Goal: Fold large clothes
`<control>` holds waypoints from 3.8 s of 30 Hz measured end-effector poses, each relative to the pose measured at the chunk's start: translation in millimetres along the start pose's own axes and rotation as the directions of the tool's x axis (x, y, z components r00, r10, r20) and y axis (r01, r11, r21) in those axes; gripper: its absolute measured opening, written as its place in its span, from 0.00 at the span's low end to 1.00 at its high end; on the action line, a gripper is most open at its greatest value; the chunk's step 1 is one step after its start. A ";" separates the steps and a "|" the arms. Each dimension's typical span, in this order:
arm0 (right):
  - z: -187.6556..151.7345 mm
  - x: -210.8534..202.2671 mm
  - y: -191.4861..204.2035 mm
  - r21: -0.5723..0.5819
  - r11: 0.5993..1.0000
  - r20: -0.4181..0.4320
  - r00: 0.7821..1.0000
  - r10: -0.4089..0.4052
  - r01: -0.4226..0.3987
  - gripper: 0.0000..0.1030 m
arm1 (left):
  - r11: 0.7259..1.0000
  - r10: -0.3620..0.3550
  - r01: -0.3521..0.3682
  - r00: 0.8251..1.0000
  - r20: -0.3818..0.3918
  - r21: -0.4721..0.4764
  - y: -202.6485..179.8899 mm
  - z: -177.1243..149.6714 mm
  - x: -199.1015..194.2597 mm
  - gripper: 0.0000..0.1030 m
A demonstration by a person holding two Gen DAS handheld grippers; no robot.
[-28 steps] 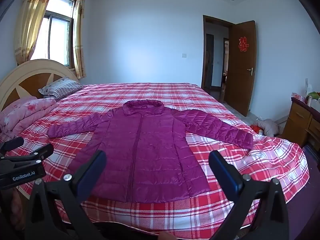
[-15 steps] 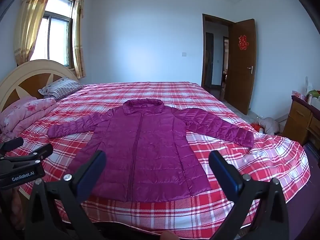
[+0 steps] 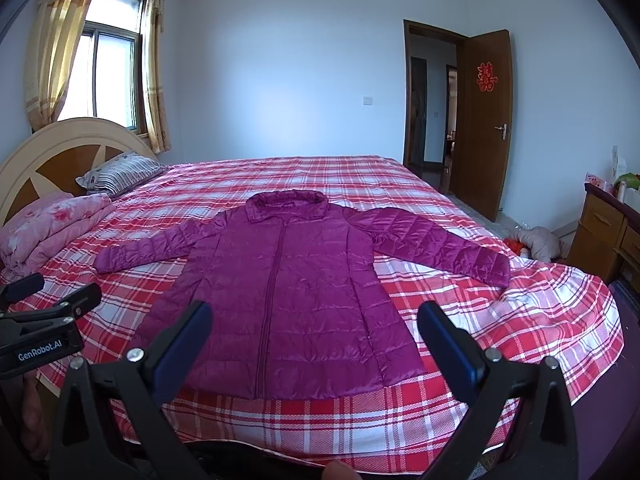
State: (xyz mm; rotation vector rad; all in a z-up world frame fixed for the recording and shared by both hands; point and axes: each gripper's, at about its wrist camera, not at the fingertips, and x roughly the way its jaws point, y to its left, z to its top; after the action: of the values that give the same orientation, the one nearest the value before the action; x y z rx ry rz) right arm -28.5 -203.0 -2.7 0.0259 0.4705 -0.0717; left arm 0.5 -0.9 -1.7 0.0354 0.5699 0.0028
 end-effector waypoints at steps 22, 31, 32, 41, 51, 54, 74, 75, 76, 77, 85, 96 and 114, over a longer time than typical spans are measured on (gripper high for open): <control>-5.1 3.7 0.6 0.003 1.000 -0.019 1.000 0.004 -0.004 1.00 | 1.000 -0.001 0.001 1.000 -0.002 -0.001 0.3 -0.4 0.1 0.99; -6.8 5.1 1.0 0.004 1.000 -0.024 1.000 0.004 -0.004 1.00 | 1.000 0.000 0.000 1.000 -0.004 -0.005 0.4 -1.4 0.6 0.99; -6.8 5.5 1.2 0.004 1.000 -0.024 1.000 0.004 -0.004 1.00 | 1.000 0.000 0.000 1.000 -0.004 -0.006 0.6 -1.6 0.8 0.99; -8.4 6.3 1.2 0.004 1.000 -0.026 1.000 0.004 -0.004 1.00 | 1.000 0.001 -0.002 1.000 -0.010 -0.016 4.5 -2.0 4.4 0.99; -10.8 8.0 1.7 0.008 1.000 -0.038 0.999 0.006 -0.006 1.00 | 1.000 0.000 0.000 1.000 -0.015 -0.019 5.3 -0.9 5.9 0.99; -10.4 9.2 1.5 0.009 1.000 -0.044 0.999 0.008 -0.008 1.00 | 1.000 0.000 -0.001 1.000 -0.017 -0.021 5.9 -0.8 6.6 0.99; -9.9 34.5 -6.0 0.013 1.000 -0.112 0.994 0.018 -0.016 1.00 | 0.999 0.002 0.000 0.999 -0.054 0.032 4.6 1.3 35.5 0.99; -10.2 38.6 -7.9 0.007 1.000 -0.111 0.994 0.006 -0.005 1.00 | 0.999 0.008 -0.006 0.998 -0.056 0.039 4.6 2.1 39.5 0.99; -10.6 43.7 -10.5 0.003 1.000 -0.114 0.993 -0.006 0.007 1.00 | 0.999 0.010 -0.008 0.998 -0.055 0.046 4.7 3.2 44.2 0.99; -11.4 48.7 -14.4 0.004 1.000 -0.120 0.993 -0.012 0.013 1.00 | 0.998 0.014 -0.010 0.998 -0.056 0.054 4.8 4.2 49.1 0.99; -24.3 99.6 -49.6 -0.019 0.994 -0.160 0.981 -0.107 0.105 1.00 | 0.993 0.028 -0.020 0.997 -0.073 0.119 -6.0 14.4 95.7 0.99; -13.6 185.3 -172.5 0.111 0.964 -0.222 0.952 -0.212 0.241 1.00 | 0.982 0.042 -0.037 0.999 -0.025 0.187 -41.6 40.6 198.6 0.99; 9.2 292.3 -334.0 0.195 0.864 -0.521 0.796 -0.309 0.464 0.75 | 0.967 0.197 -0.168 0.970 -0.140 0.194 -40.9 30.5 331.1 0.99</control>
State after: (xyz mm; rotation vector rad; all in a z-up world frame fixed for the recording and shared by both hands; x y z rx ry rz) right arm 210.4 -554.8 -130.0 0.2669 0.9544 -0.5660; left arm 295.5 -38.7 -156.1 0.2668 0.7237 0.1352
